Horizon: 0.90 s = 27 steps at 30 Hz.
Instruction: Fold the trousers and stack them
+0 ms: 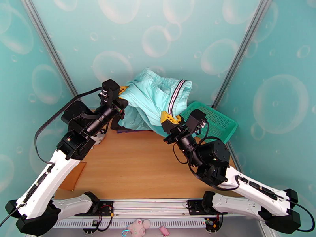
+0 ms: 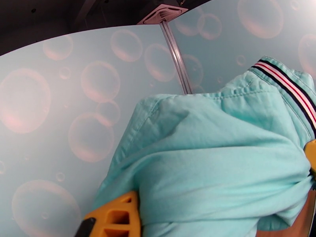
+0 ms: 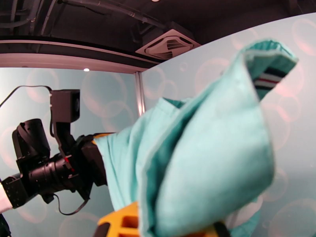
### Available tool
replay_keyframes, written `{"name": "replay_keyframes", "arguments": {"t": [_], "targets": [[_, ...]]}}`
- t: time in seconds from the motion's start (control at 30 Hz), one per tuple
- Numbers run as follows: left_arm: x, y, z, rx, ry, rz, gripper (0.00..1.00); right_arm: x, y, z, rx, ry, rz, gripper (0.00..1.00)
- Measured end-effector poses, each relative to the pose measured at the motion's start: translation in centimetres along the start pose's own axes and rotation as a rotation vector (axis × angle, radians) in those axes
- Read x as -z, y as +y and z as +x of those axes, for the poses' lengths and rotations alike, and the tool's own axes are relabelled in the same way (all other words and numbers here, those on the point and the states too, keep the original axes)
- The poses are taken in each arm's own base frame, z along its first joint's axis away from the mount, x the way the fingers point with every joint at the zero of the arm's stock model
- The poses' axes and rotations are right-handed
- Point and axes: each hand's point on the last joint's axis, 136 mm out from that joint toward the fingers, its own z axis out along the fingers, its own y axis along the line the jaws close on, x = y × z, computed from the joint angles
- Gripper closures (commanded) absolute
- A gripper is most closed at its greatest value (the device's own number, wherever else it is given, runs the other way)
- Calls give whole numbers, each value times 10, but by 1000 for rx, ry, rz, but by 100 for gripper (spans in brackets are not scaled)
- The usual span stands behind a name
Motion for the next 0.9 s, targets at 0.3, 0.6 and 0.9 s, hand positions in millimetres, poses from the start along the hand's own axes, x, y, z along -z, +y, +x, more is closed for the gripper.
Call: {"name": "replay_keyframes", "arguments": {"t": [0.3,0.6,0.9], "targets": [[33,-77,174,222,282,205,92,38,-104,122,-192,332,300,100],[-10,-100,311,272,490,56,22,107,-229,176,-192,403,686,100],[-10,-112,288,281,457,-77,7,146,-291,165,-205,312,866,100]]}}
